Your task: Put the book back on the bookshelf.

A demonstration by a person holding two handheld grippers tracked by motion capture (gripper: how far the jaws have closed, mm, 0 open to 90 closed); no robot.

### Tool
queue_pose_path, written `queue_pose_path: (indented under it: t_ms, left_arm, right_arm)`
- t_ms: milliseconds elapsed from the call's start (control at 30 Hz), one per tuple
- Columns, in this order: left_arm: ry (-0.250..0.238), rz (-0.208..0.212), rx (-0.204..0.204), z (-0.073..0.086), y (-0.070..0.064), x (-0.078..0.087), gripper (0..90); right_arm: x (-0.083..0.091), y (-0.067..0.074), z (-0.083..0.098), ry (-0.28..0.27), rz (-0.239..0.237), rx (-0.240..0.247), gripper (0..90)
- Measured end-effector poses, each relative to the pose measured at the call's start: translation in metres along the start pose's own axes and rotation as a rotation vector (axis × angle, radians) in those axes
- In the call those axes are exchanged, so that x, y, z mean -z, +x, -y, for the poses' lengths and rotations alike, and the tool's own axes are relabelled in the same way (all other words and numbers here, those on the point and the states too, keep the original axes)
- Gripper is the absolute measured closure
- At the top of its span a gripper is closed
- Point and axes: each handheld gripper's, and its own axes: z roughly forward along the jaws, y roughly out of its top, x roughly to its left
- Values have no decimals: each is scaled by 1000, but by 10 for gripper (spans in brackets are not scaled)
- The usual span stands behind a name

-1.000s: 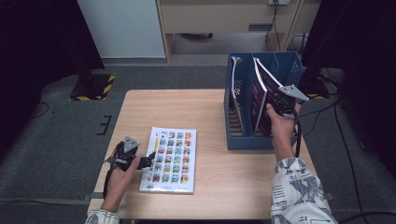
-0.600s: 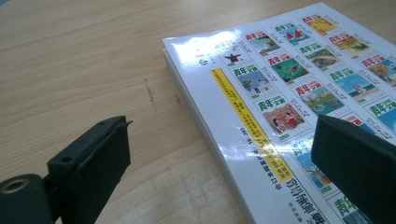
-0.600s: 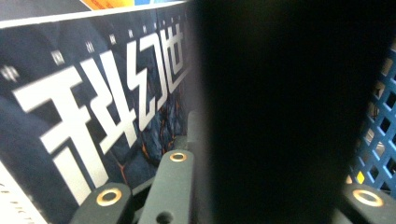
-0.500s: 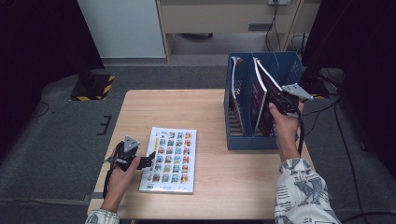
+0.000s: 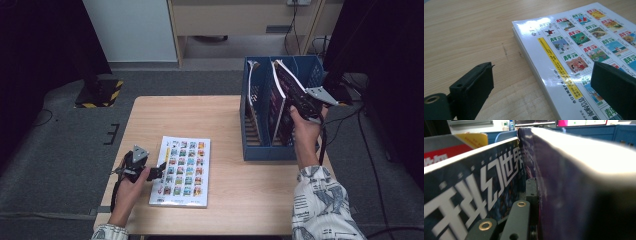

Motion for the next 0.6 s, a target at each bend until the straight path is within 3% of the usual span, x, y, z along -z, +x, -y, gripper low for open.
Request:
queue_pose_path:
  t_ms: [67,267,333,600]
  left_arm:
    - [1,-1,2,0,1,0,44]
    - [-4,1,5,0,2,0,44]
    - [-2,2,5,0,2,0,44]
    - [-2,5,4,0,2,0,44]
  right_arm:
    - [-3,1,-1,-10,28,10,836]
    - [-10,5,-1,-41,80,-26,835]
    - [-12,7,0,-38,94,3,836]
    - [-15,12,7,-28,109,32,834]
